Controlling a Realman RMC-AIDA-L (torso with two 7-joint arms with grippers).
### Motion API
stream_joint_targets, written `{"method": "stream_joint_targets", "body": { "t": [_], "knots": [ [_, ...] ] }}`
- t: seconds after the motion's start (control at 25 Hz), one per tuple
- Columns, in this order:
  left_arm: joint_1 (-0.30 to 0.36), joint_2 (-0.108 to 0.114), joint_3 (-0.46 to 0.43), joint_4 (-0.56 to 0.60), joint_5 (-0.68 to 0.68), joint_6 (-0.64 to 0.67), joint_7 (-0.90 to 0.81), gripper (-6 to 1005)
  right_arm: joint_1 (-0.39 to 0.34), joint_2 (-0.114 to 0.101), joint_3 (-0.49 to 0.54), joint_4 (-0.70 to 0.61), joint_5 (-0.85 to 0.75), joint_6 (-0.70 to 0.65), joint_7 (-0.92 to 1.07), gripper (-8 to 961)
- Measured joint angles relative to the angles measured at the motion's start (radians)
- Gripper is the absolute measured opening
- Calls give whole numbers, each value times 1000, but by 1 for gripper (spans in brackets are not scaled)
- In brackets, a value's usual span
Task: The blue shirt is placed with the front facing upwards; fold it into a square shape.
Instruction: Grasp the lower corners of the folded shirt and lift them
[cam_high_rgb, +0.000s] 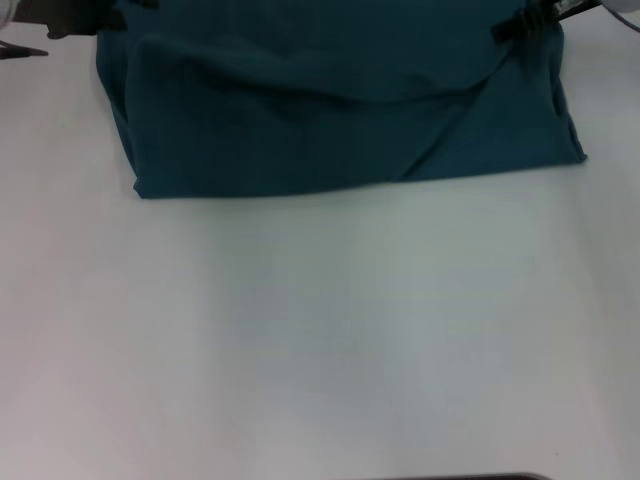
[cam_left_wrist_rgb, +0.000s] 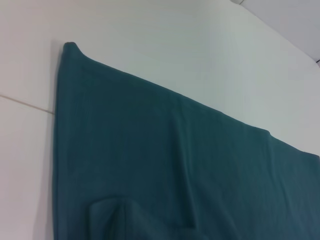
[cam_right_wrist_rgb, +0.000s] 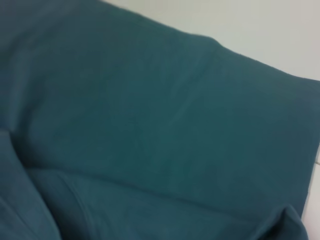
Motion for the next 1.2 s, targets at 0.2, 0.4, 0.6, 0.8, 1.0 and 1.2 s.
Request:
{"method": "stream_joint_targets", "body": {
  "t": [0.2,0.4,0.6,0.8,1.0,1.2],
  "knots": [
    [10,-1,-1,-14,-15,26,4,525,-55,-3,9,-128,117,-118,-3,777],
    [89,0,-4,-97,-144,137,37,525,-126,-35,103,-191,400,-322,-86,777],
    [160,14,-5,-127,-284,224,77,525,-212,-65,225,-186,645,-498,-183,777],
    [232,21,-62,-130,-380,336,130,524,-312,-75,308,-185,820,-667,-269,777],
    [289,10,-117,-120,-409,412,181,522,-420,-74,387,-176,889,-756,-347,777],
    [343,-10,-113,-90,-412,420,251,520,-493,-76,426,-97,893,-827,-458,778]
  ]
}}
